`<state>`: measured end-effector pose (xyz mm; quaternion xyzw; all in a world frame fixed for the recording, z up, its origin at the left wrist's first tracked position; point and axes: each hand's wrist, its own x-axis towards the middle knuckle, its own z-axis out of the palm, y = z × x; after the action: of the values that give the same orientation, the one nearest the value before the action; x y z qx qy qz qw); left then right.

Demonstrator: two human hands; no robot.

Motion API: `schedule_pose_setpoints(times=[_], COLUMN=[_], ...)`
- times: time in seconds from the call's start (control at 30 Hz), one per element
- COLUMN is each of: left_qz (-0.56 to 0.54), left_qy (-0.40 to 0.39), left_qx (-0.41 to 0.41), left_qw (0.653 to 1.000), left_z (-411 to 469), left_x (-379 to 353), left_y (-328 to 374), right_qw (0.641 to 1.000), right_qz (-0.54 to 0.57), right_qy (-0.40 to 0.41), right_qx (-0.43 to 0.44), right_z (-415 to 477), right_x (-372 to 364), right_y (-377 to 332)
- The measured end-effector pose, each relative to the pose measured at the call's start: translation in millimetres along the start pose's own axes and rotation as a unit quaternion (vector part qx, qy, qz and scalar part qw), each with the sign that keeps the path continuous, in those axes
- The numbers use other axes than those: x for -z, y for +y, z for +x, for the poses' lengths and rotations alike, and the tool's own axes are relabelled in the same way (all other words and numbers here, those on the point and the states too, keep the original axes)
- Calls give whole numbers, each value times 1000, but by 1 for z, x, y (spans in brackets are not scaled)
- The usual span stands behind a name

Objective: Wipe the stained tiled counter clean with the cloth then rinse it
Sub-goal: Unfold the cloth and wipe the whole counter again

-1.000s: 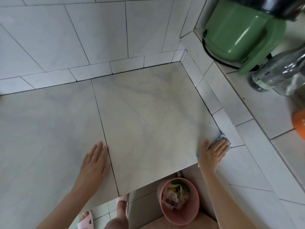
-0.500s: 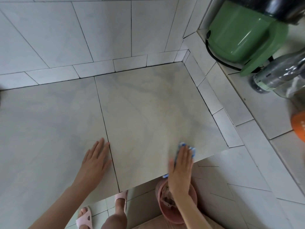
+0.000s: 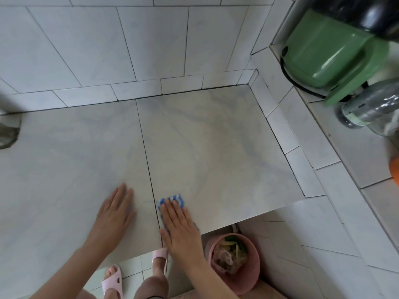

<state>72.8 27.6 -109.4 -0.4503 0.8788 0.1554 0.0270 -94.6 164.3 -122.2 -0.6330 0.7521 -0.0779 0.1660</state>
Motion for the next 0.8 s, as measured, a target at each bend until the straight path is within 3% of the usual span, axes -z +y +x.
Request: schedule_pose_setpoints(times=[0.07, 0.3, 0.5, 0.6, 0.8], left_qz=[-6, -13, -14, -12, -18], left_qy=[8, 13, 5, 5, 3], left_qx=[4, 2, -1, -5, 2], left_qw=[1000, 1000, 1000, 1000, 1000], left_z=[-6, -9, -13, -14, -15], left_x=[-1, -2, -8, -8, -9], left_y=[-4, -8, -13, -15, -22], right_qw=[999, 979, 959, 972, 999], right_qz=[-32, -90, -63, -58, 15], right_qy=[5, 63, 67, 76, 51], right_qx=[1, -170, -267, -216, -3], right_z=[5, 51, 83, 98, 87], right_x=[4, 56, 58, 48, 6], right_y=[25, 150, 156, 115, -1])
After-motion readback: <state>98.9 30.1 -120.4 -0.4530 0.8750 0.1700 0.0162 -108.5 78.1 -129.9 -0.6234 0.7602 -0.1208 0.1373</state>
